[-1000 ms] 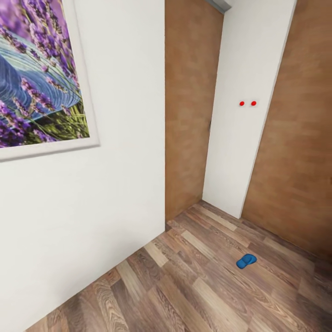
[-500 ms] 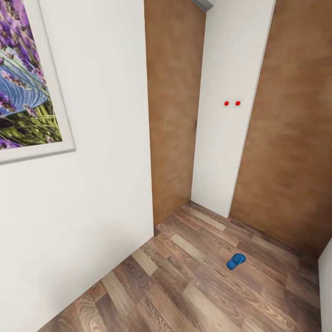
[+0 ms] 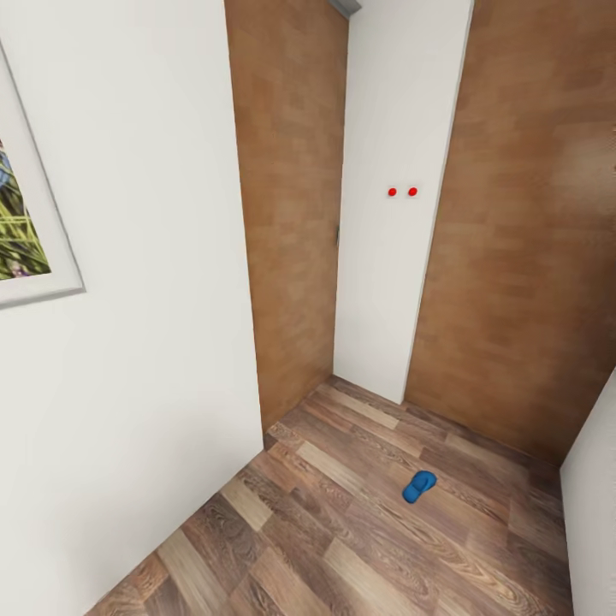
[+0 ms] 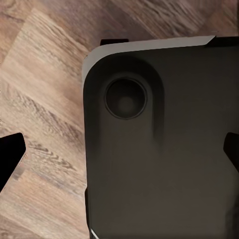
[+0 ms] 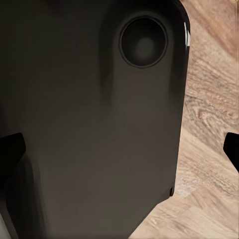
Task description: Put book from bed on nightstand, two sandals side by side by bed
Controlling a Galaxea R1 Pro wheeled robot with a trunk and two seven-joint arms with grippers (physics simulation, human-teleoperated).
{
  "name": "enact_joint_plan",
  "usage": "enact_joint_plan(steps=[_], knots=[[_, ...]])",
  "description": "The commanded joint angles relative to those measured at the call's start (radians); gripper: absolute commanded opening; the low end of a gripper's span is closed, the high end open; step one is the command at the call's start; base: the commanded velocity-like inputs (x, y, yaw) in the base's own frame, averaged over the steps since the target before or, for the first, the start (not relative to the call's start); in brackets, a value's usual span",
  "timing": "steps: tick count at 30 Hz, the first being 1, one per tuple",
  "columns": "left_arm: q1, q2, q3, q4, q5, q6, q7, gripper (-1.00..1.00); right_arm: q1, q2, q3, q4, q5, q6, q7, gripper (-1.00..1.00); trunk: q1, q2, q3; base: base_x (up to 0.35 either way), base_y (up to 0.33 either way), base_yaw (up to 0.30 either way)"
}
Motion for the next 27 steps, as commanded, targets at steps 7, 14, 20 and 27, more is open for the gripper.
enact_joint_plan(steps=[7,14,20,27], knots=[[0.0,0.0,0.0,-0.001,-0.001,-0.002,0.0,1.0,-0.001,0.0,0.0,0.001,-0.001,-0.001,0.0,1.0,0.0,0.0,-0.001,0.171,0.0,-0.184],[0.0,0.001,0.0,-0.001,-0.001,-0.002,0.0,1.0,0.0,0.0,0.0,0.001,-0.001,-0.001,0.0,1.0,0.0,0.0,-0.001,0.164,0.0,-0.184],[0.0,0.003,0.0,-0.001,-0.001,-0.002,0.0,1.0,-0.001,0.0,0.0,0.001,-0.001,-0.001,0.0,1.0,0.0,0.0,-0.001,0.162,0.0,-0.184],[0.0,0.009,0.0,-0.001,-0.001,-0.002,0.0,1.0,-0.001,0.0,0.0,0.001,-0.001,-0.001,0.0,1.0,0.0,0.0,-0.001,0.162,0.0,-0.184]])
